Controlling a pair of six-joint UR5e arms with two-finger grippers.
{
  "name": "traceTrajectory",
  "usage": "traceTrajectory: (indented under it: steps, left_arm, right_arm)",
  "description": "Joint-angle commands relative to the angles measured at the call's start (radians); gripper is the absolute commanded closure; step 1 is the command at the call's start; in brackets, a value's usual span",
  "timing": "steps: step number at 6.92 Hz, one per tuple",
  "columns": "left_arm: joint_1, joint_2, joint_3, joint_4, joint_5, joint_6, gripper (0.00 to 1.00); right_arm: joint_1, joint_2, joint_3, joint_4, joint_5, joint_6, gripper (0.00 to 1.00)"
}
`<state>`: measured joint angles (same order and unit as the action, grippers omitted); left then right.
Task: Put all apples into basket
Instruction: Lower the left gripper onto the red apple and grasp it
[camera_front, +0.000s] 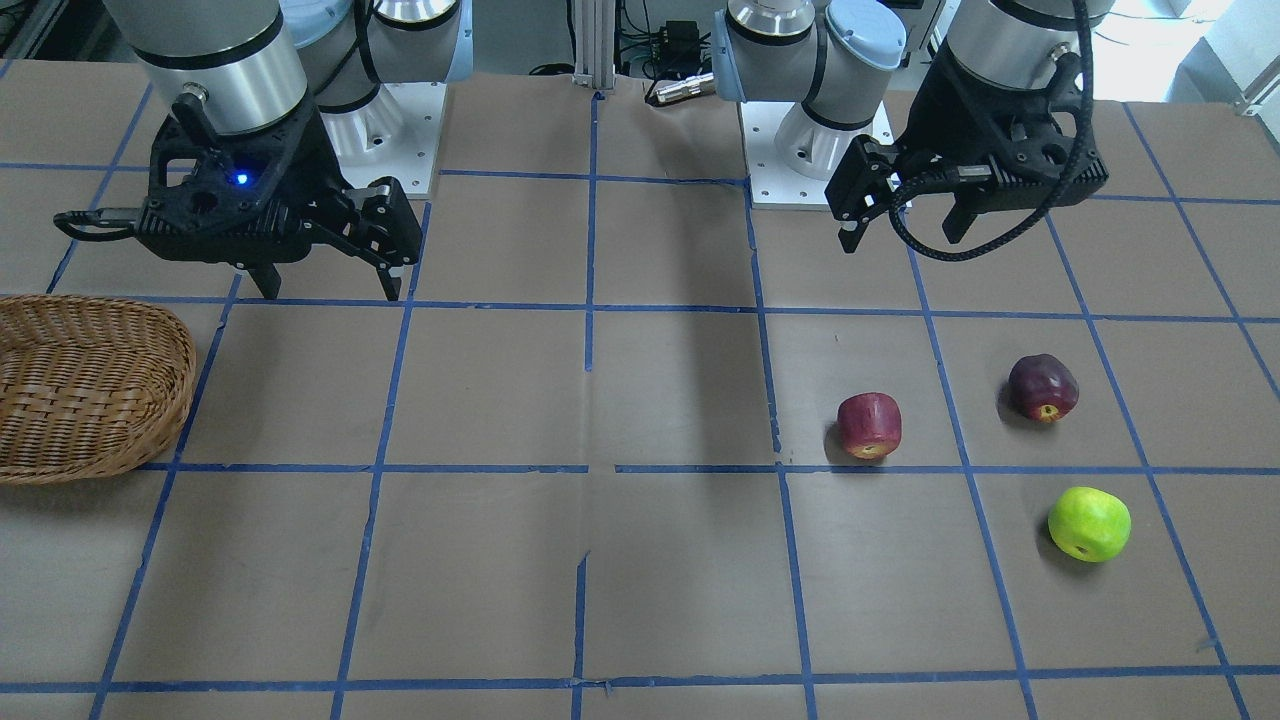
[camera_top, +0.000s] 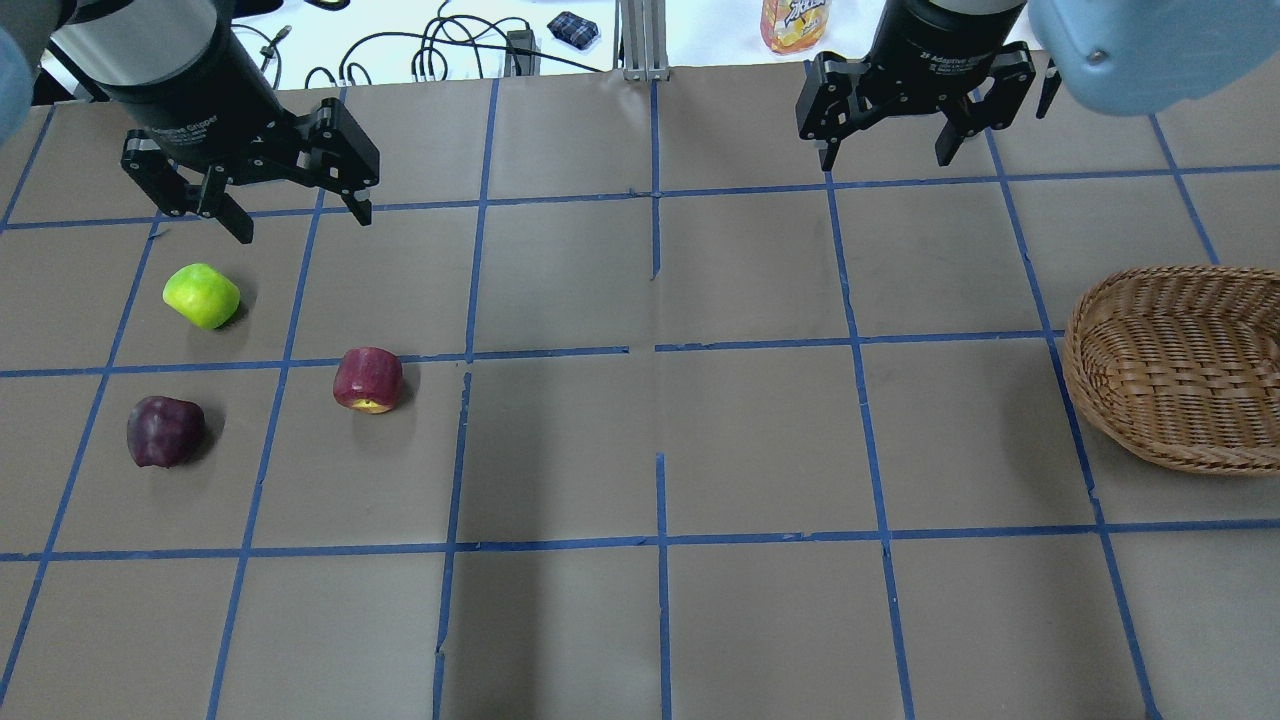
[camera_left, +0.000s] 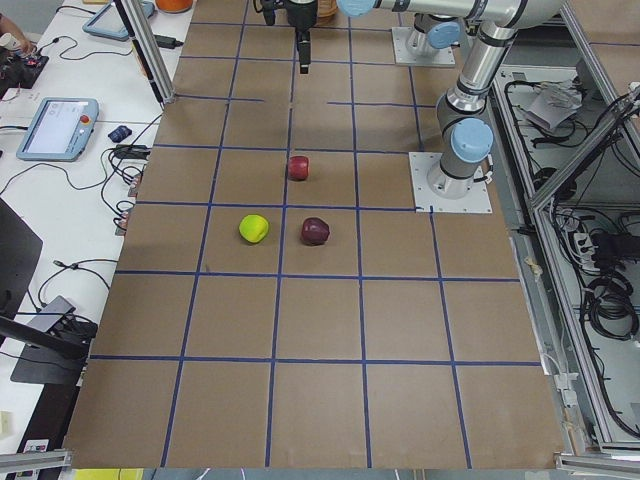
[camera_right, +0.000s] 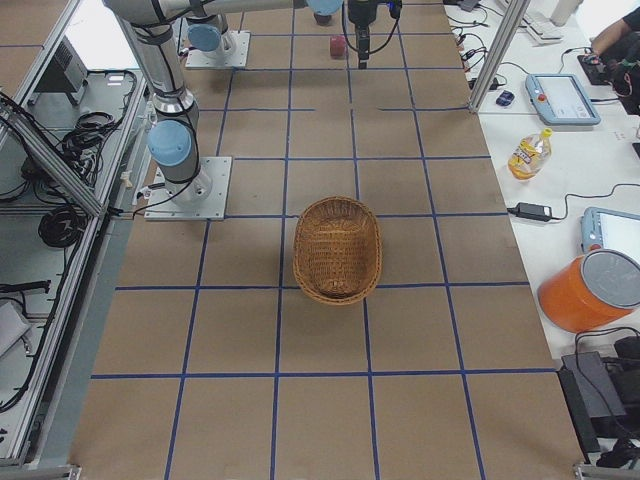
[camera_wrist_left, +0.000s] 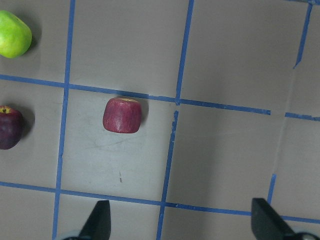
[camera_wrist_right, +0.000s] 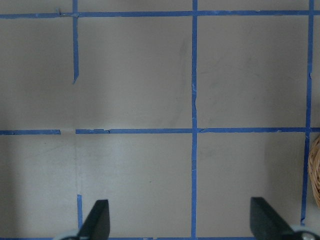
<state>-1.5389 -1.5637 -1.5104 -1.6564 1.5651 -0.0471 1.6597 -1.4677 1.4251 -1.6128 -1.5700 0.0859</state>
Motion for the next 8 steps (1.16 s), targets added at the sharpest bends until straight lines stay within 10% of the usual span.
traceTrajectory:
  steps: [1,5,8]
  left_arm:
    - [0.081,0.008,-0.147,0.083,0.007,0.241,0.00]
    - [0.250,-0.108,-0.492,0.577,-0.007,0.369,0.00]
    - [0.256,-0.240,-0.553,0.728,-0.027,0.382,0.00]
  right_arm:
    - [0.000,0.000,0.000,-0.001,-0.005,0.000,0.00]
    - [0.000,0.000,0.002,-0.010,0.005,-0.002,0.00]
    - [0.000,0.000,0.003,-0.012,0.004,-0.002,0.00]
